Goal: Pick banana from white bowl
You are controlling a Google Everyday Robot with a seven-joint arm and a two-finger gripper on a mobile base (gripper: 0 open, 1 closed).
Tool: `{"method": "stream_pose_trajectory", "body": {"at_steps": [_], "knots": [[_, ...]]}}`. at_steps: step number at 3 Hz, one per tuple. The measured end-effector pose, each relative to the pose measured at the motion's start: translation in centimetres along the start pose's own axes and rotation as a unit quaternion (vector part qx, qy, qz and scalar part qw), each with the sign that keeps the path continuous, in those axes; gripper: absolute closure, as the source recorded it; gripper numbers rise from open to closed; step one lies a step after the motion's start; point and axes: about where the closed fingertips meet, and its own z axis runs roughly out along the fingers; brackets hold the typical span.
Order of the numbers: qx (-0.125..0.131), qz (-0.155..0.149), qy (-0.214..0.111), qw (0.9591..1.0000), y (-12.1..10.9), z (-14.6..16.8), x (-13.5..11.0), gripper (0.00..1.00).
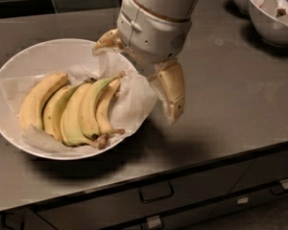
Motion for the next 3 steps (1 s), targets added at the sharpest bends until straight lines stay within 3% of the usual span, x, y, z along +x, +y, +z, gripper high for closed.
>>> {"method": "stream_pose_trajectory", "body": {"at_steps": [1,3], "knots": [[0.0,0.0,0.0,1.0,0.0,0.0,0.0,0.0],[0.016,-0.017,-0.007,0.9997,-3.8,1.1,0.6,0.0]]}}
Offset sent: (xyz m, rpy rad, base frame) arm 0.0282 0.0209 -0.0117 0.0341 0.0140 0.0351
